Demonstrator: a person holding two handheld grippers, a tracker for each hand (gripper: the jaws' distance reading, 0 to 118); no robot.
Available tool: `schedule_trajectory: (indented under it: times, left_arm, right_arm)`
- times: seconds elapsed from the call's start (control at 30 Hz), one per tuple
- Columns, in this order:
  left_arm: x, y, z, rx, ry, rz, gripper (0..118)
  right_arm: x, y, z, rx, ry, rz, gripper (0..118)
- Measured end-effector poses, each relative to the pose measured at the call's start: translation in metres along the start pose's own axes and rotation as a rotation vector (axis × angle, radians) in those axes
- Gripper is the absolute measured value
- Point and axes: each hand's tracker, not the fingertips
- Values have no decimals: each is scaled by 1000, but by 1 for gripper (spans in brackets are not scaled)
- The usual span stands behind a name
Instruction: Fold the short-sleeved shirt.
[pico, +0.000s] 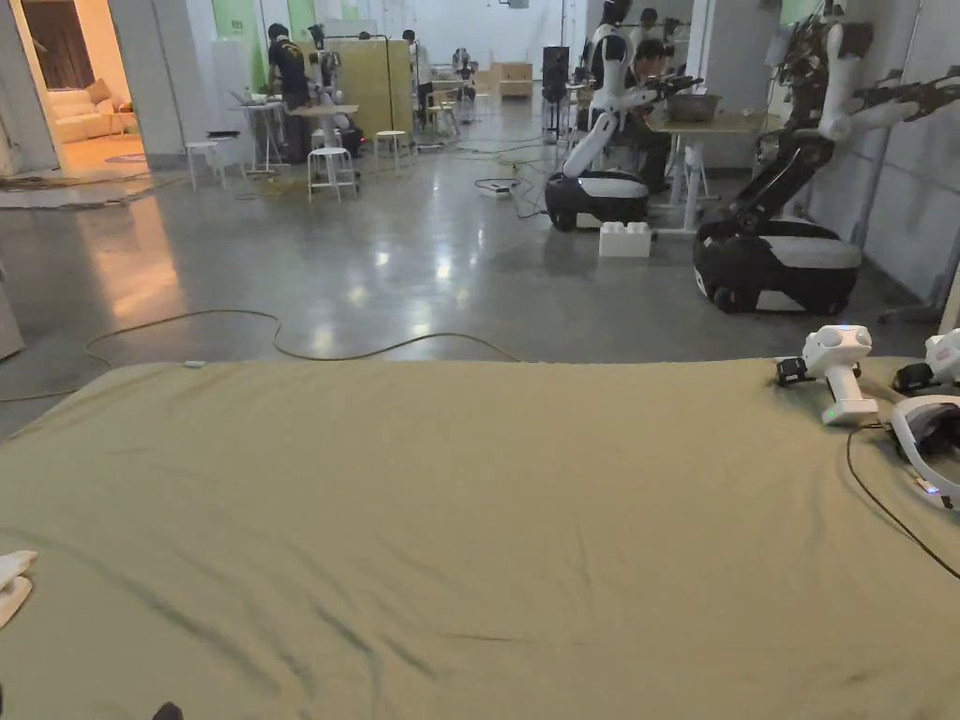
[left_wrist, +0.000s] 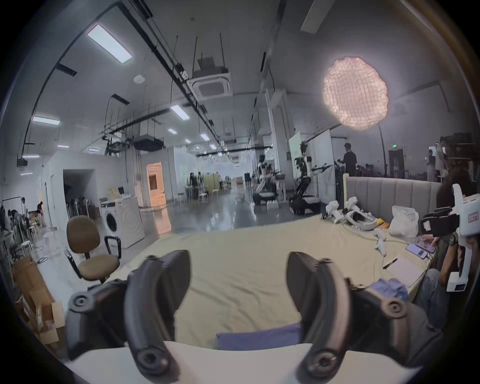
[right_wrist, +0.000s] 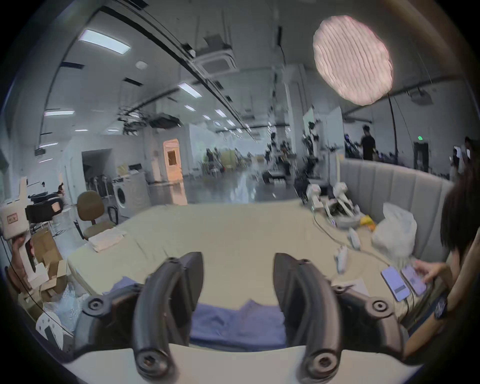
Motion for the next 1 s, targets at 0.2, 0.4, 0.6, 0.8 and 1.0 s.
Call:
schedule_trajectory:
  times: [0.2,0.4,0.6,0.8,1.0]
  left_arm:
    - [18,12,10,39,-55,-7,0]
    - [18,15,14,29,-92,44,0]
    - [3,13,10,14,-90,103,0]
    - [-51,-39,-38,-250,-159,307,10]
    - [-114,-159,-106,-506,-241,706,109]
  right_arm:
    - [-29,20,6,95,22,79,0]
    - [-38,23,1,90,29,93,0]
    - [-37,19,-1,71,22,73,0]
    - [-34,7,-8,10,32,50,0]
    - [-29,-8,-13,-82,42,46,0]
